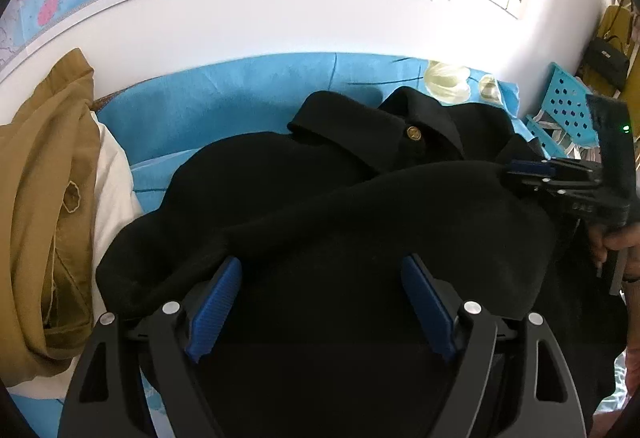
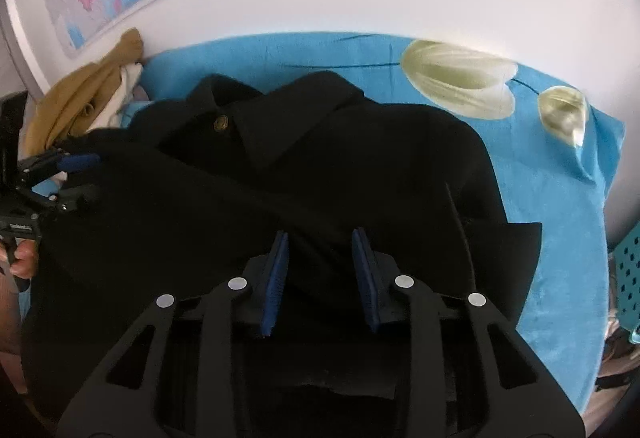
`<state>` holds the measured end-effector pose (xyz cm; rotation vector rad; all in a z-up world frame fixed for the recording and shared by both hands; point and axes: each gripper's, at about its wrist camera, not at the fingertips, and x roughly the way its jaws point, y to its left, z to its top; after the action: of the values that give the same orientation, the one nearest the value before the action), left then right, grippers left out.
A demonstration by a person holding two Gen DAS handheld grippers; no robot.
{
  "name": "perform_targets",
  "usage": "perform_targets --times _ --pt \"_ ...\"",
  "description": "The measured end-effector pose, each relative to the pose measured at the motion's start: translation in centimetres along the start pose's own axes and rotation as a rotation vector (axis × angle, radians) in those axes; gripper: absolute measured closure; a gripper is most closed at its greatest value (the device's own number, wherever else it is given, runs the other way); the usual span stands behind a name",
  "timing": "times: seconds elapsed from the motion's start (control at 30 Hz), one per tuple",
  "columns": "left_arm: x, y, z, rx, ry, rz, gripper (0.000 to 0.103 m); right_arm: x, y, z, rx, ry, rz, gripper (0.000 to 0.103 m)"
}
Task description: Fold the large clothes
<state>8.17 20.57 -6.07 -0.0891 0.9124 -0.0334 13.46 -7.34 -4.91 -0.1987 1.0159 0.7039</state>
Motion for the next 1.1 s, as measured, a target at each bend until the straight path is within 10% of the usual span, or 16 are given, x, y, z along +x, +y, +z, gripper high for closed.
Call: perform_targets --times 0.17,0.4,1.1 --pt "-2.7 0.3 -0.9 -0.018 -0.051 -0.024 0.022 -3.7 -0.4 -0.1 0.043 -0.062 0.044 0.047" --pt "-9.2 1.4 -5.6 -0.045 -0.145 -0.049 0.016 -9.7 -2.3 -2.8 0.095 -0.131 0.092 0.042" --pt "-11.8 1.8 -19.2 -0.256 0.002 -0.116 0.015 -15.6 -5.8 -15.2 0.298 -0.086 0.16 0.026"
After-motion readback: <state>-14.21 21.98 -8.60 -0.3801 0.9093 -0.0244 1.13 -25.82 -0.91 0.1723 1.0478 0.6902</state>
